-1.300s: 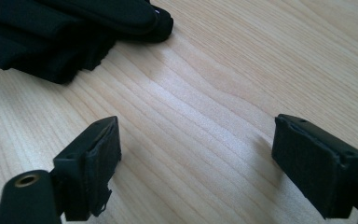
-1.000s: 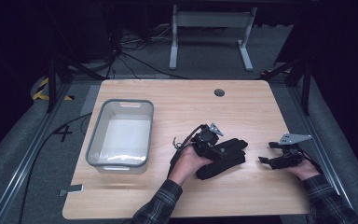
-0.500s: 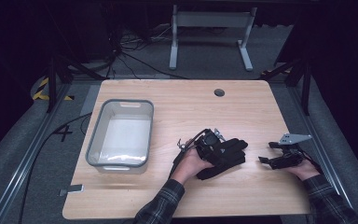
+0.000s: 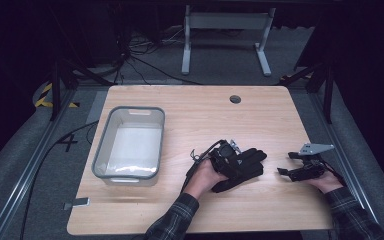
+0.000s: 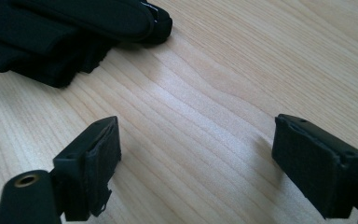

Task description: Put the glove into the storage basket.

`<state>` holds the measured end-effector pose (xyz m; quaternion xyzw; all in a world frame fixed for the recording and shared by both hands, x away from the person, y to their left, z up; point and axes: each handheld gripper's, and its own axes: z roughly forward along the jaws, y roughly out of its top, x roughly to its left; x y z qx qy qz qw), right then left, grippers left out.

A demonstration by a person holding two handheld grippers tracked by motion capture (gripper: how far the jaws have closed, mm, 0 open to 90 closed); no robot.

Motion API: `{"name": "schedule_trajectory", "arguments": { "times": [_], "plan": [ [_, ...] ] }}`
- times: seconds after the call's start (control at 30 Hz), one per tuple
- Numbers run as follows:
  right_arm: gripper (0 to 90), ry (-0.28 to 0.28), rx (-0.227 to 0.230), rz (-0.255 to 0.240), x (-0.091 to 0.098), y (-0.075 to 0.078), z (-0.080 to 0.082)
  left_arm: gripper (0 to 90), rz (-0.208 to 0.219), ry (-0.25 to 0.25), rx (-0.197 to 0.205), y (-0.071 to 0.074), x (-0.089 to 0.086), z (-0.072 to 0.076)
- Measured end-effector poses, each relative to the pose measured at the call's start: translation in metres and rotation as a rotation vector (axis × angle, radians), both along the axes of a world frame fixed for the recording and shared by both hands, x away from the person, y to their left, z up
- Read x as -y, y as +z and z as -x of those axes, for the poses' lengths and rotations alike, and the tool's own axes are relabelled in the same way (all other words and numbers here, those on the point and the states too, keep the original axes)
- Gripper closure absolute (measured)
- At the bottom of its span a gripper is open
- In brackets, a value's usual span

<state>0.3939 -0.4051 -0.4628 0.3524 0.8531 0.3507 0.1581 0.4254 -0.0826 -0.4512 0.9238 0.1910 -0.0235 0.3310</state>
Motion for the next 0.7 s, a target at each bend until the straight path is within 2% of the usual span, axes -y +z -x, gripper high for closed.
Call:
{"name": "schedule_trajectory", "arguments": {
  "times": [0.03, 0.17, 0.23, 0.5, 0.53, 0.7],
  "plan": [
    [16.1, 0.0, -0.002, 0.0, 0.0, 0.0, 0.0, 43.5, 0.0, 0.0, 0.0, 0.0, 0.0, 0.0],
    [16.1, -0.001, -0.002, 0.0, 0.0, 0.0, 0.0, 58.8, 0.033, -0.027, -0.061, -0.001, -0.002, -0.003],
    [16.2, 0.0, 0.0, 0.0, 0.0, 0.0, 0.0, 62.9, 0.033, -0.025, -0.079, 0.0, -0.002, -0.003],
    [16.1, -0.001, 0.0, -0.001, 0.0, 0.0, 0.0, 66.4, 0.026, -0.004, -0.077, 0.007, -0.002, -0.002],
    [16.1, 0.0, -0.001, 0.0, 0.0, 0.0, 0.0, 66.5, 0.019, 0.001, -0.064, 0.011, -0.002, -0.001],
    [16.1, 0.0, -0.001, 0.0, 0.0, 0.0, 0.0, 66.6, 0.014, 0.022, -0.055, 0.022, -0.004, 0.002]
  ]
}}
